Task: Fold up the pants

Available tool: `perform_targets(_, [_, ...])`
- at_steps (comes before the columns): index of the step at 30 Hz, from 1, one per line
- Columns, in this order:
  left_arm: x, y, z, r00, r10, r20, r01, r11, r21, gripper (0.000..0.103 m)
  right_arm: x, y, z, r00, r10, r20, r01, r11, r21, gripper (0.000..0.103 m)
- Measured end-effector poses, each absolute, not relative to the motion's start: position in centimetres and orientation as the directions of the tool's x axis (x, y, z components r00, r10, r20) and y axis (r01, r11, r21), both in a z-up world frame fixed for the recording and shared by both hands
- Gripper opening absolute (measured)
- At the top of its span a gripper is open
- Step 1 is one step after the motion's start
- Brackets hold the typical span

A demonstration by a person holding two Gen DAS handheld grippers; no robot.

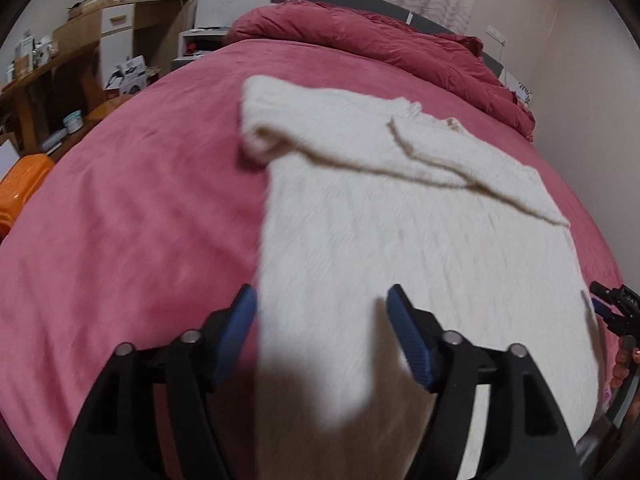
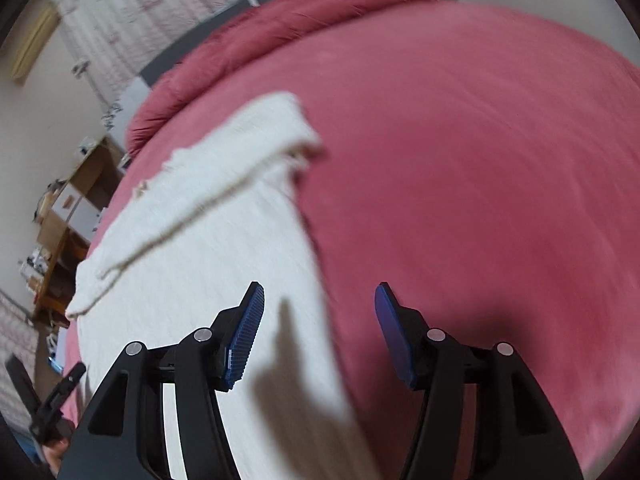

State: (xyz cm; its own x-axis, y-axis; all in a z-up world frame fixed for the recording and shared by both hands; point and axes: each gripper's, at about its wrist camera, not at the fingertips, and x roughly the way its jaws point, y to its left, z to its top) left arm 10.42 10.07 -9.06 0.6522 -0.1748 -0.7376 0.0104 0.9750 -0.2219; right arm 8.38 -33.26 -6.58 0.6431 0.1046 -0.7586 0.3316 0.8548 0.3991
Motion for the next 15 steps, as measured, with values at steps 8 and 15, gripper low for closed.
perform_targets(8, [3.2, 11.7, -9.9, 0.621, -0.297, -0.725, 0.099, 0.948, -0.304, 0.070, 2.6, -34.9, -8.3, 0.601, 0.378, -0.705, 0.258, 0.742, 0.618, 0.057])
perform_targets(15, [-1.1, 10.1, -10.4, 0.532, -0.468, -0.706, 0.279, 0.884, -0.376, 0.044, -0.2, -34.6, -10.3, 0.566, 0.566, -0.600, 0.194, 0.616, 0.764, 0.054])
